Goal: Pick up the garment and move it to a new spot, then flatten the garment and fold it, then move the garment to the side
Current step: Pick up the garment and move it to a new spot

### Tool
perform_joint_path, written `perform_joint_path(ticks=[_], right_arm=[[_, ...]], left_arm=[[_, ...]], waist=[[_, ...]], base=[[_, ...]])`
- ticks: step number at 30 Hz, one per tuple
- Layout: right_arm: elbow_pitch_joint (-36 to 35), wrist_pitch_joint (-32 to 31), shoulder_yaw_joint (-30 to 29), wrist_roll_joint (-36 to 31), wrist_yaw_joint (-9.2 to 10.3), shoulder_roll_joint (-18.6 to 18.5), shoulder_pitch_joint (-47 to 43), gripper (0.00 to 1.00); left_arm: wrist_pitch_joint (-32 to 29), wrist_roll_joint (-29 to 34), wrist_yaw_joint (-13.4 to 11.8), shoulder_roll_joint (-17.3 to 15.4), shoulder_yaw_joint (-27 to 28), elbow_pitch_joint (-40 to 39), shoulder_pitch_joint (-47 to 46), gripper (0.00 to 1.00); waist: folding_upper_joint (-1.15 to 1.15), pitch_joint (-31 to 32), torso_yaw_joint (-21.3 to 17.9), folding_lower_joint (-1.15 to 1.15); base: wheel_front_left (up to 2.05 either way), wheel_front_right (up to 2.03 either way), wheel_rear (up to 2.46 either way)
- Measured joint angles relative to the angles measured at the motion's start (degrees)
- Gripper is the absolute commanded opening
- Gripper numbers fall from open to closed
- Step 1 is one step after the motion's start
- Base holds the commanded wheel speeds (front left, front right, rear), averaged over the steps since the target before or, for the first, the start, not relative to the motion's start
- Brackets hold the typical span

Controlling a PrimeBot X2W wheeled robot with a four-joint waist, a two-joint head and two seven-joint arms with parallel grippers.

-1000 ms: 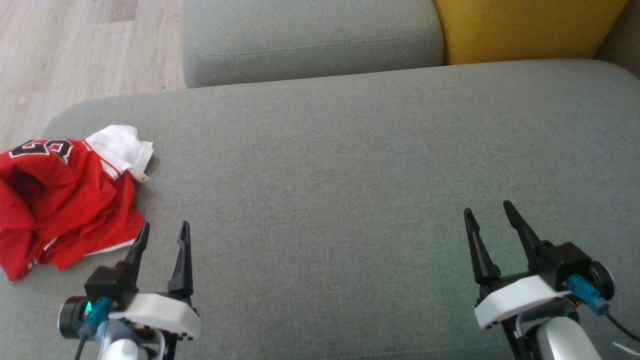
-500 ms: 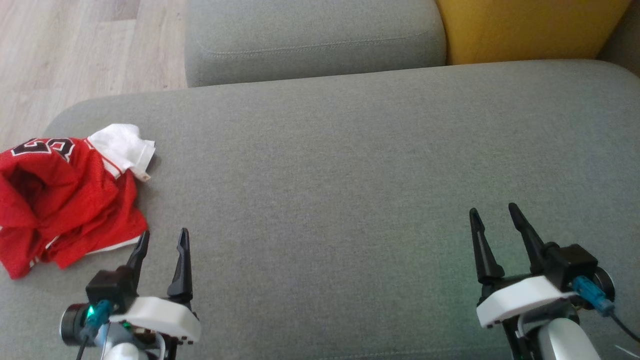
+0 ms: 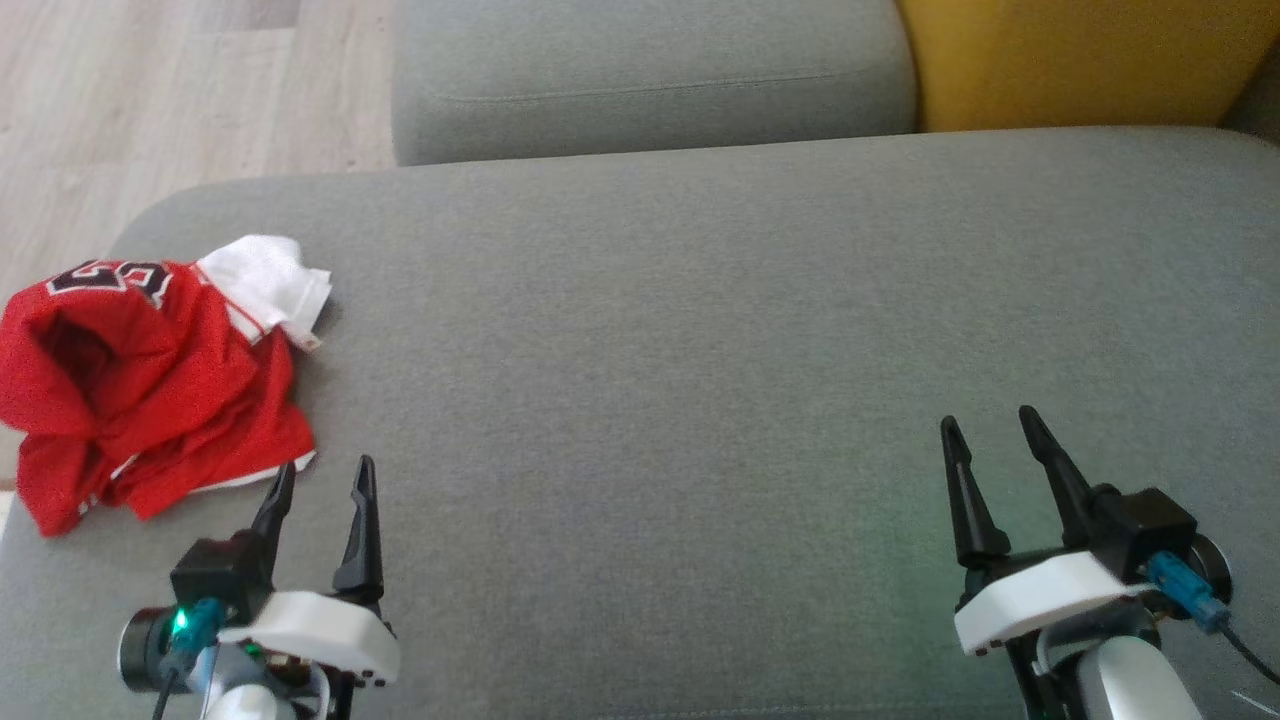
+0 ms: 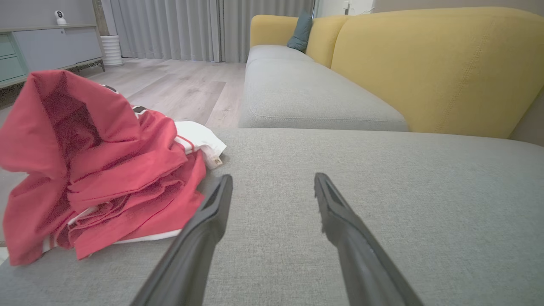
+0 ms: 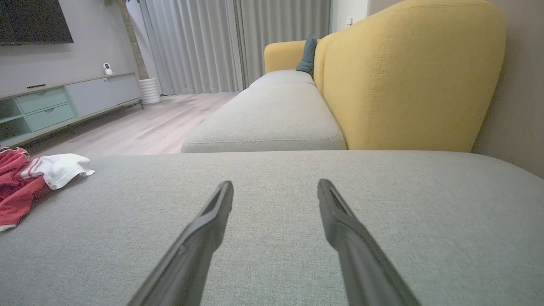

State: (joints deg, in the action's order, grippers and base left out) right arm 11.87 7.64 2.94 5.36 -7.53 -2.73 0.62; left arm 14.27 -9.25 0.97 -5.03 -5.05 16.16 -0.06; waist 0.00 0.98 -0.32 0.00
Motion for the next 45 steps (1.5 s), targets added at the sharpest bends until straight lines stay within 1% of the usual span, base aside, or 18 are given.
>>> perform_joint_path(ticks=[2, 7, 8, 14, 19, 25, 28, 33, 38, 42, 45], right_arm=[[-0.1, 0.0, 0.0, -0.1, 0.00, 0.0, 0.0, 1.00], [-0.5, -0.1, 0.3, 0.0, 0.00, 0.0, 0.0, 1.00], [-0.5, -0.1, 0.3, 0.0, 0.00, 0.0, 0.0, 1.00], [-1.2, -0.2, 0.8, 0.6, 0.00, 0.1, 0.0, 1.00], [-1.7, -0.4, 1.6, 0.9, 0.00, 0.1, 0.0, 1.00], [-1.9, -0.6, 2.2, 1.2, 0.00, 0.1, 0.0, 1.00], [-1.9, -0.7, 2.2, 1.2, 0.00, 0.1, 0.0, 1.00], [-1.9, -0.7, 2.2, 1.3, 0.00, 0.1, 0.0, 1.00], [-1.9, -0.7, 2.4, 1.7, 0.00, 0.1, 0.0, 1.00], [-2.4, -1.4, 2.5, 1.7, 0.00, 0.1, 0.0, 1.00], [-3.9, -2.5, 2.7, 0.9, 0.00, 0.1, 0.2, 1.00]], left_arm=[[-0.1, 0.0, -0.1, -0.2, -0.1, 0.0, -0.1, 1.00], [-0.1, 0.0, -0.6, -0.7, -0.1, 0.0, -0.3, 1.00], [-0.1, 0.0, -0.6, -0.7, -0.1, 0.0, -0.3, 1.00], [-0.2, 0.0, -1.0, -1.9, 0.2, -0.2, -0.3, 1.00], [-0.4, -0.5, -1.0, -2.3, 0.3, -0.9, -0.4, 1.00], [-0.4, -0.5, -1.5, -2.9, 0.4, -1.4, -0.3, 1.00], [-0.4, -0.5, -1.5, -3.3, 0.4, -1.6, -0.3, 1.00], [-0.4, -0.5, -1.6, -3.3, 0.3, -1.9, -0.3, 1.00], [-0.4, -1.1, -2.5, -3.3, 0.3, -2.3, -0.3, 1.00], [-0.4, -1.1, -2.6, -3.3, 0.2, -2.7, -0.6, 1.00], [-0.4, -1.1, -2.7, -3.3, 0.1, -2.7, -3.0, 1.00]], waist=[[0.00, -0.1, 0.9, 0.00], [0.00, -0.1, 4.8, 0.00], [0.00, -0.1, 4.8, 0.00], [0.00, 0.2, 10.0, 0.00], [0.00, 0.4, 14.3, 0.00], [0.00, 0.8, 18.1, 0.00], [0.00, 0.8, 19.1, 0.00], [0.00, 0.9, 19.6, 0.00], [0.00, 0.5, 19.5, 0.00], [0.00, -0.8, 19.2, 0.00], [0.00, -2.9, 18.7, 0.00]], base=[[0.00, 0.00, 0.00], [0.00, 0.00, 0.00], [0.00, 0.00, 0.00], [0.00, 0.00, 0.00], [0.00, 0.00, 0.00], [0.00, 0.00, 0.00], [0.00, 0.00, 0.00], [0.00, 0.00, 0.00], [0.00, 0.00, 0.00], [0.00, 0.00, 0.00], [0.00, 0.00, 0.00]])
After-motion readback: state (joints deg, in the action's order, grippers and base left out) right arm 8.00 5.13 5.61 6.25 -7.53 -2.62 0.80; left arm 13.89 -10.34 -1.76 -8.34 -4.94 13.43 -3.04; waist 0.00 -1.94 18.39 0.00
